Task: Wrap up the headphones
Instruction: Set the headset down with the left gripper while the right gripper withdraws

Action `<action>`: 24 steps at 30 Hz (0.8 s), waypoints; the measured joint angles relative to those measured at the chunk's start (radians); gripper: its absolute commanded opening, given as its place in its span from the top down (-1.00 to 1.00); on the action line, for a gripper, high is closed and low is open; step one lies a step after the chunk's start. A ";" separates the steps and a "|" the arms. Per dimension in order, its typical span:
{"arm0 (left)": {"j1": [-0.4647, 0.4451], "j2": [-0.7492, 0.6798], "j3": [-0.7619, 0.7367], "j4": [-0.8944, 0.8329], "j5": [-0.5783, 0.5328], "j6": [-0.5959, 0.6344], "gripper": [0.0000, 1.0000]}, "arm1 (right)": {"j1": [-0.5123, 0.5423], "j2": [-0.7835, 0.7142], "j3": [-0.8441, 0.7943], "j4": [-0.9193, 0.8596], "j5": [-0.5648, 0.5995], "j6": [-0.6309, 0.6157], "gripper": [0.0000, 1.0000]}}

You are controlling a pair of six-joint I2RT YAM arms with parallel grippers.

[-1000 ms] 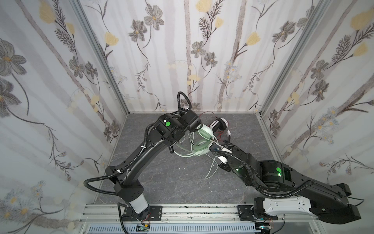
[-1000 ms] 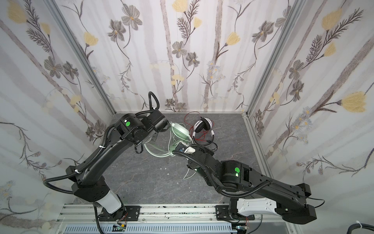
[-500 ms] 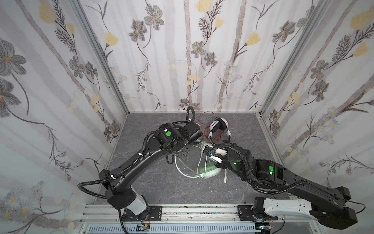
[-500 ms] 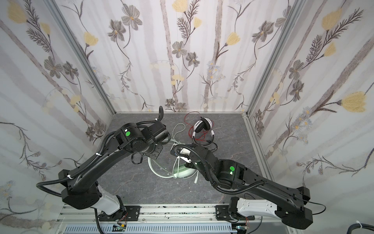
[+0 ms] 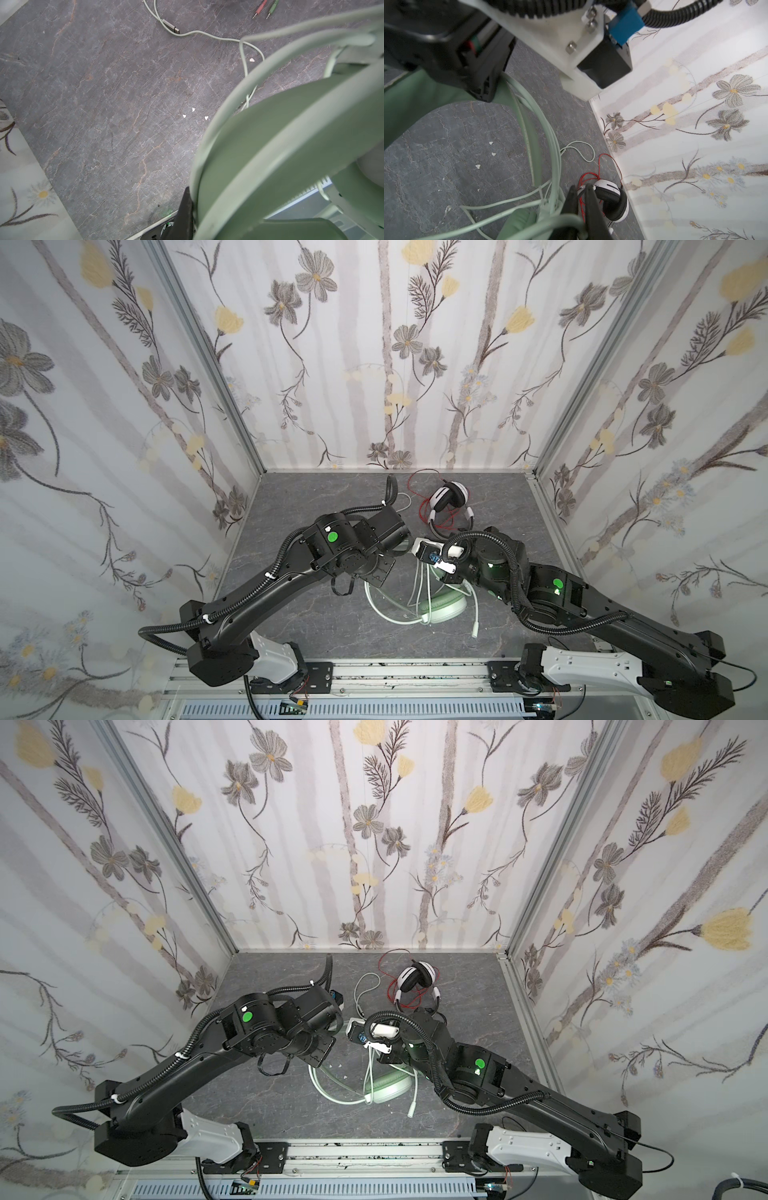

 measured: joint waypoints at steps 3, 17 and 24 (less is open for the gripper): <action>-0.024 -0.016 -0.024 0.018 0.027 0.019 1.00 | -0.021 0.001 0.003 0.023 -0.062 0.008 0.61; -0.043 -0.085 -0.064 0.063 0.112 0.061 1.00 | -0.232 -0.061 -0.085 0.059 -0.266 0.132 0.28; -0.043 -0.100 -0.057 0.058 0.105 0.059 1.00 | -0.354 -0.150 -0.265 0.196 -0.355 0.307 0.11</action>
